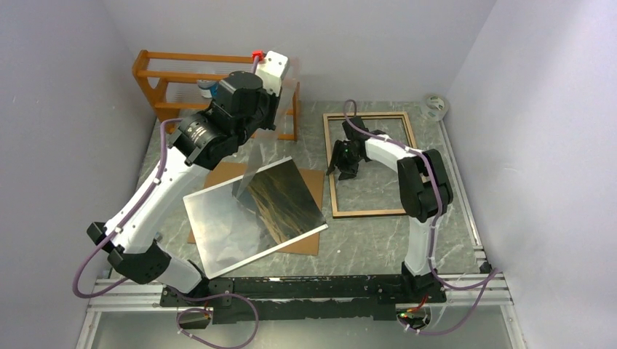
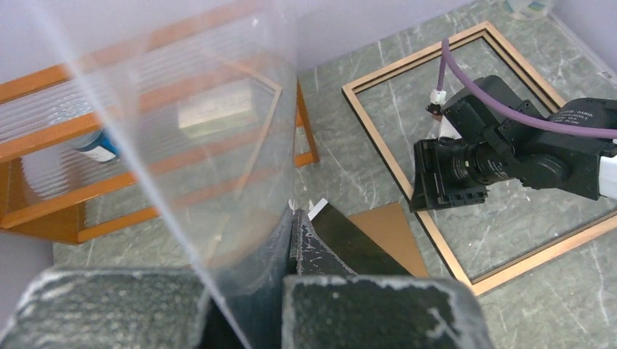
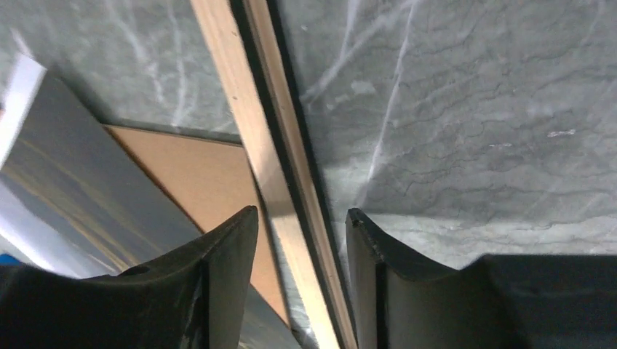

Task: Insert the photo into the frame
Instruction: Adjust the photo frame at the center of the board.

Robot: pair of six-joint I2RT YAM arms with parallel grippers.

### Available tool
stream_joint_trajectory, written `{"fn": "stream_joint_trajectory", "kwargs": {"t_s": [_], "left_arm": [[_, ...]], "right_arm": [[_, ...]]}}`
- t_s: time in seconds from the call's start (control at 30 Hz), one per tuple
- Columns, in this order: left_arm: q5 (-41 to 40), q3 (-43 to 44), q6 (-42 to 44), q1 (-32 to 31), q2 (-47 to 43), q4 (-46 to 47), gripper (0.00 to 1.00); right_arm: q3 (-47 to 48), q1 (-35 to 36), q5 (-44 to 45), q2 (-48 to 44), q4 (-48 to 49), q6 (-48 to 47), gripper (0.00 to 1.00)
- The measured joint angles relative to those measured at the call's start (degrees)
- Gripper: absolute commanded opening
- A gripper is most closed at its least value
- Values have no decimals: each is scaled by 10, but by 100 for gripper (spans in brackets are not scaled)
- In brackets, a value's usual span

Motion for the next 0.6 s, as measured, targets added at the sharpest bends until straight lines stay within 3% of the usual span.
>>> {"fn": "stream_joint_trajectory", "kwargs": {"t_s": [0.13, 0.2, 0.6], "left_arm": [[-7, 1, 3, 0, 10, 2, 2], [-7, 0, 3, 0, 11, 3, 3], [14, 1, -10, 0, 11, 2, 3]], "right_arm": [[0, 11, -5, 18, -13, -14, 28], [0, 19, -5, 19, -14, -21, 23], [-3, 73, -35, 24, 4, 6, 24]]}}
